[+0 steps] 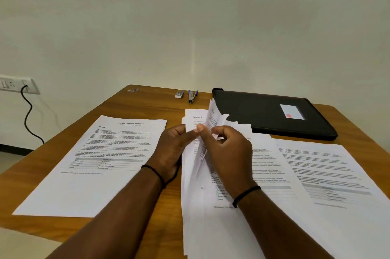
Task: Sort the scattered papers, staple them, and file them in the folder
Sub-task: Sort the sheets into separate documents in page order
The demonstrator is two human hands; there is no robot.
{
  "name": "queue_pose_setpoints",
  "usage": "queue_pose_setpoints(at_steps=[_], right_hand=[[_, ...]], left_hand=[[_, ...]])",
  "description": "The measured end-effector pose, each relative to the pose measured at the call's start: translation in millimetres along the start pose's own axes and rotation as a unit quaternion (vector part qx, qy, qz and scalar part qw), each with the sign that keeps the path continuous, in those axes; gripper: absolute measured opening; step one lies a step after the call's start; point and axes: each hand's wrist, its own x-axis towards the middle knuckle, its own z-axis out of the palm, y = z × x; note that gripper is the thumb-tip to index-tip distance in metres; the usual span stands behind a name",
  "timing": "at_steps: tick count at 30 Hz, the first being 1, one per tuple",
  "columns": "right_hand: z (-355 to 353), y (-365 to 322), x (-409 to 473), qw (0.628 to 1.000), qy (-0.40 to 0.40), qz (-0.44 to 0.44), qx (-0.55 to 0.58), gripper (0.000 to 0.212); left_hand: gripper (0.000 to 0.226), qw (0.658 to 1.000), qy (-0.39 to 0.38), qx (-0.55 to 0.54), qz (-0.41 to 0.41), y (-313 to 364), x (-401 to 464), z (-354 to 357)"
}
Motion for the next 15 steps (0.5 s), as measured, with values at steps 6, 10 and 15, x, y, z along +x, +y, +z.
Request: queue_pose_setpoints(at_steps=[6,10,15], right_hand=[[-0.6,3.3,3.7,1.0,0.014,0.015,-0.015,0.015],[-0.4,4.0,5.1,0.999,0.025,0.018,-0.011,0.014],[-2.1,4.4,4.8,1.0,0.013,0.013,0.022,0.016]], left_hand=[[0.027,1.0,-0.004,-0.012,-0.006,-3.6,3.4,-3.5],[0.029,1.0,0.008,0.015,0.001,-4.8,5.5,-2.7],[0.031,0.997,0.025,0.065,0.022,-5.4,7.2,1.5]])
